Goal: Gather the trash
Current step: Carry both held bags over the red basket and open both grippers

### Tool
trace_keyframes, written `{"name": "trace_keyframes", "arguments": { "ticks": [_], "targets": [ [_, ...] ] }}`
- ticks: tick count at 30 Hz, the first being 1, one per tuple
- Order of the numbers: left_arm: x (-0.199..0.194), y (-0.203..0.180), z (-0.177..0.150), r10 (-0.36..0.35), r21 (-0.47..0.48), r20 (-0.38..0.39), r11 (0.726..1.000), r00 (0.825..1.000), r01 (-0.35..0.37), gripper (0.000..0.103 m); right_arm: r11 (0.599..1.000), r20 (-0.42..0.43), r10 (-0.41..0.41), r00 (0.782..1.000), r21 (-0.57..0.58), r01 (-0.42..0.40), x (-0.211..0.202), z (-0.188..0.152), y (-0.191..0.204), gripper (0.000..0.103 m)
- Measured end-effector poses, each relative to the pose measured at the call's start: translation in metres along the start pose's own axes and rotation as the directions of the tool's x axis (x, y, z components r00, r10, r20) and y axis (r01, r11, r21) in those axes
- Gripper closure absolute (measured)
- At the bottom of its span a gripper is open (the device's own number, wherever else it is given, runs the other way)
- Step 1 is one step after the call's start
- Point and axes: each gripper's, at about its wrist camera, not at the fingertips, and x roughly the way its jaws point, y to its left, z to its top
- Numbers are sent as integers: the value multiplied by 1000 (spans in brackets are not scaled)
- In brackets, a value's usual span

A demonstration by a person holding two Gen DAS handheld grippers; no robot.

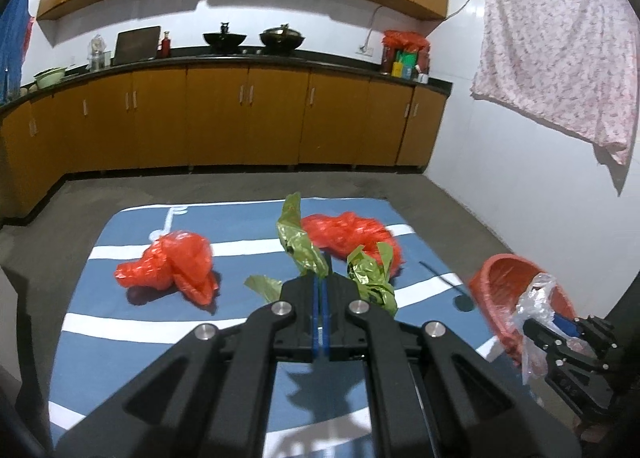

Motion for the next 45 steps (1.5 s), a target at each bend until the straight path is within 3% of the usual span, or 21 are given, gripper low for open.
{"name": "trace_keyframes", "arguments": {
  "ticks": [9, 19, 37, 39, 41, 45],
  "targets": [
    [-7, -57, 4, -120, 9, 29, 993, 992, 119, 100, 992, 26, -100, 995, 83, 97, -16, -3, -54, 75],
    [9, -129, -7, -244, 15, -1, 970, 970, 244, 100, 966, 24, -208, 978, 160, 202, -26, -11, -107, 75],
    [65, -217, -25, -344, 25, -76, 938, 936, 347, 100, 939, 47, -248, 968, 257, 228, -11, 1, -161, 74],
    [74, -225, -27, -346, 29, -94, 936, 933, 350, 96, 937, 51, -234, 971, 277, 211, -7, 3, -168, 69],
    [82, -228, -30, -346, 24, -114, 936, 931, 351, 88, 935, 50, -226, 973, 291, 202, -5, 1, -171, 51],
    [92, -216, -36, -340, -8, -139, 940, 930, 342, 65, 933, 51, -223, 973, 301, 198, -4, -4, -173, 38]
  ]
}}
